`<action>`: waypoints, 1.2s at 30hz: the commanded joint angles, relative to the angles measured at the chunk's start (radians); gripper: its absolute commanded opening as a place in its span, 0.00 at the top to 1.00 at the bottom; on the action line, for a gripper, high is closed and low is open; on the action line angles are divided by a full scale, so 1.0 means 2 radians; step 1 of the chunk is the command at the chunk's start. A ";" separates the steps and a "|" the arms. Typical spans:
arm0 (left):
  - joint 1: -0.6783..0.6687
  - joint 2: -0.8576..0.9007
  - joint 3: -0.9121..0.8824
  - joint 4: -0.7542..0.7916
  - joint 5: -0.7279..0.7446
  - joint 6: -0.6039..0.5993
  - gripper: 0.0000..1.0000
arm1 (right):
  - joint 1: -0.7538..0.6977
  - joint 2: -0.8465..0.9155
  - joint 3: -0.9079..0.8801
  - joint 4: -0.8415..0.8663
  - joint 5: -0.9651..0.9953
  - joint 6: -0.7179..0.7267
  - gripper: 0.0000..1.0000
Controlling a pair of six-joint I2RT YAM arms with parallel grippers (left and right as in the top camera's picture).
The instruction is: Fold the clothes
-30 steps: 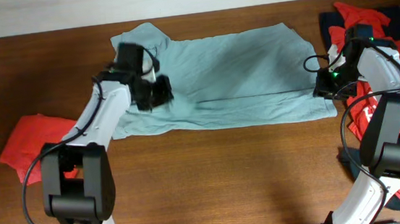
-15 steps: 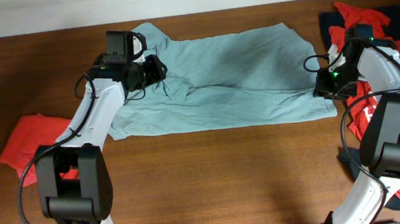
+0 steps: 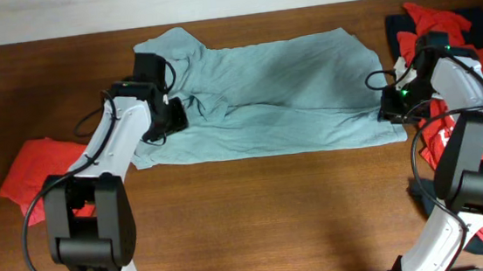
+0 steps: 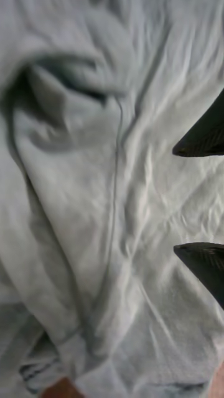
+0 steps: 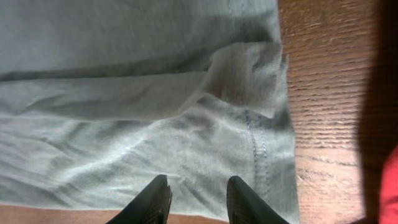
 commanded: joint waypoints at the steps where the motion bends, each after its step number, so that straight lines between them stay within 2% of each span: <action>1: 0.000 0.005 -0.033 0.008 -0.027 0.014 0.56 | 0.003 0.023 0.001 0.003 -0.005 -0.007 0.64; 8: 0.000 0.005 -0.063 0.033 -0.027 0.014 0.55 | 0.004 0.038 0.001 0.092 -0.022 -0.004 0.64; 14: 0.000 0.005 -0.063 0.033 -0.027 0.014 0.51 | 0.005 0.038 0.001 0.193 -0.024 0.044 0.55; 22: 0.000 0.006 -0.064 0.036 -0.036 0.014 0.49 | 0.006 0.038 0.001 0.120 -0.025 0.016 0.54; 26: 0.000 0.016 -0.084 0.087 -0.044 0.037 0.51 | 0.006 0.038 0.000 0.115 -0.025 0.009 0.54; 29: 0.000 0.039 -0.087 0.093 -0.044 0.056 0.51 | 0.009 0.038 -0.002 0.114 -0.024 0.002 0.54; 36: 0.000 0.089 -0.087 0.052 -0.044 0.064 0.51 | 0.010 0.038 -0.056 0.118 -0.017 -0.005 0.50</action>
